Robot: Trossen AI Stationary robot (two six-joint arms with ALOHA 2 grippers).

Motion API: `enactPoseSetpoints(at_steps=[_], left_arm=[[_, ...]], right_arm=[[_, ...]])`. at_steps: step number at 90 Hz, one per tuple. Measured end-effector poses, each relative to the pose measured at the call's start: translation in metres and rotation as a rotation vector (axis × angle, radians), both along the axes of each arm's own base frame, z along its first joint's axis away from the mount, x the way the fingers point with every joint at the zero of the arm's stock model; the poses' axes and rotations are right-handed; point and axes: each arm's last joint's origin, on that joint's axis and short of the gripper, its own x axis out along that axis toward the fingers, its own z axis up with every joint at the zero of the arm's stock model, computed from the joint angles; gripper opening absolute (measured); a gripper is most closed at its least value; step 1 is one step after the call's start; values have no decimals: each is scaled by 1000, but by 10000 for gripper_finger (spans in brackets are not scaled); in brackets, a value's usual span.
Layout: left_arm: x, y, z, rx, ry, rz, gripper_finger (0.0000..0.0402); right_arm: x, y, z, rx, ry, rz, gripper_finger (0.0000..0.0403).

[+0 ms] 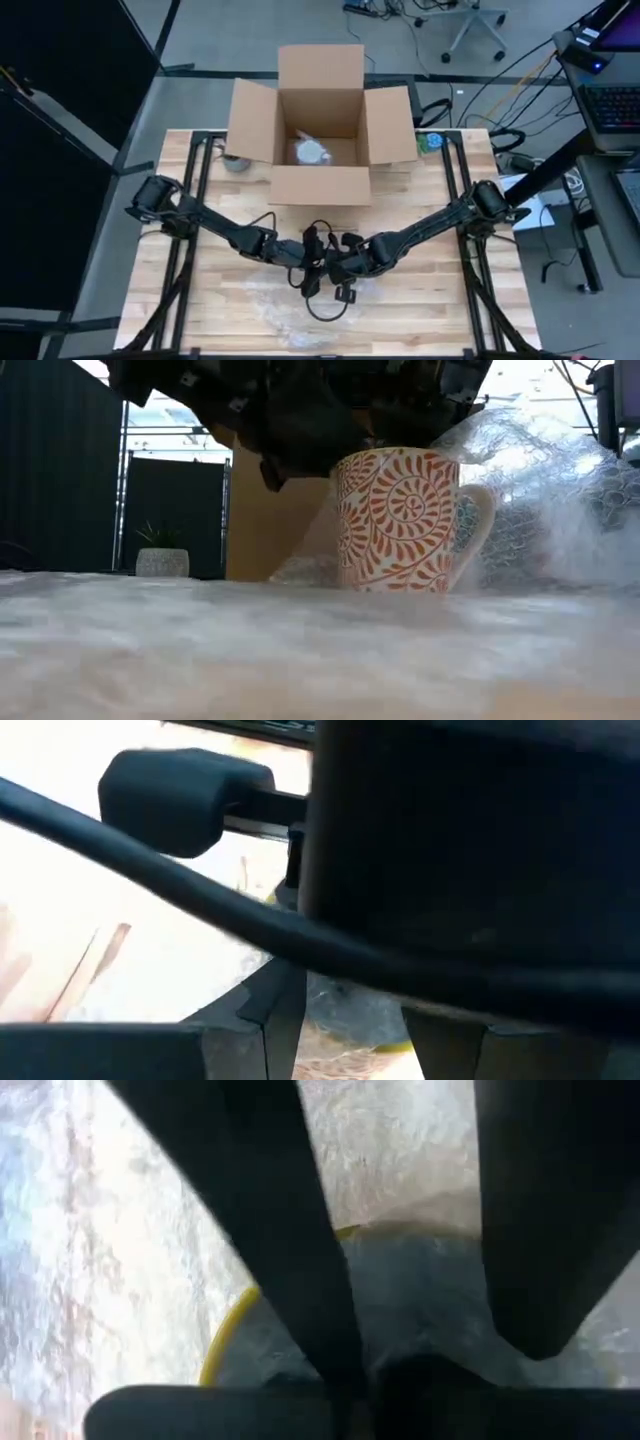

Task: Wrap mug
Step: Wrap the orange mug with bubble wrap

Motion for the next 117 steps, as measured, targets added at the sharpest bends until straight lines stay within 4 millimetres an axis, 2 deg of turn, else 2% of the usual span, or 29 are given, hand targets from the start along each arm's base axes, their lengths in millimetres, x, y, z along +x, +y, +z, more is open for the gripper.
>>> enactPoseSetpoints(at_steps=[52,71,80,99,117], left_arm=[[1,2,-6,13,19,10,143],[1,2,-6,14,17,14,143],[1,2,-6,11,9,13,143],[-2,3,2,14,2,8,143],[-8,1,15,-6,-13,-10,143]], right_arm=[[-31,-12,62,18,-67,-20,4],[-38,-17,92,64,-199,-25,4],[-33,-15,84,55,-175,-26,4],[-20,-2,35,-7,-11,-6,4],[-18,1,25,-13,17,4,4]])
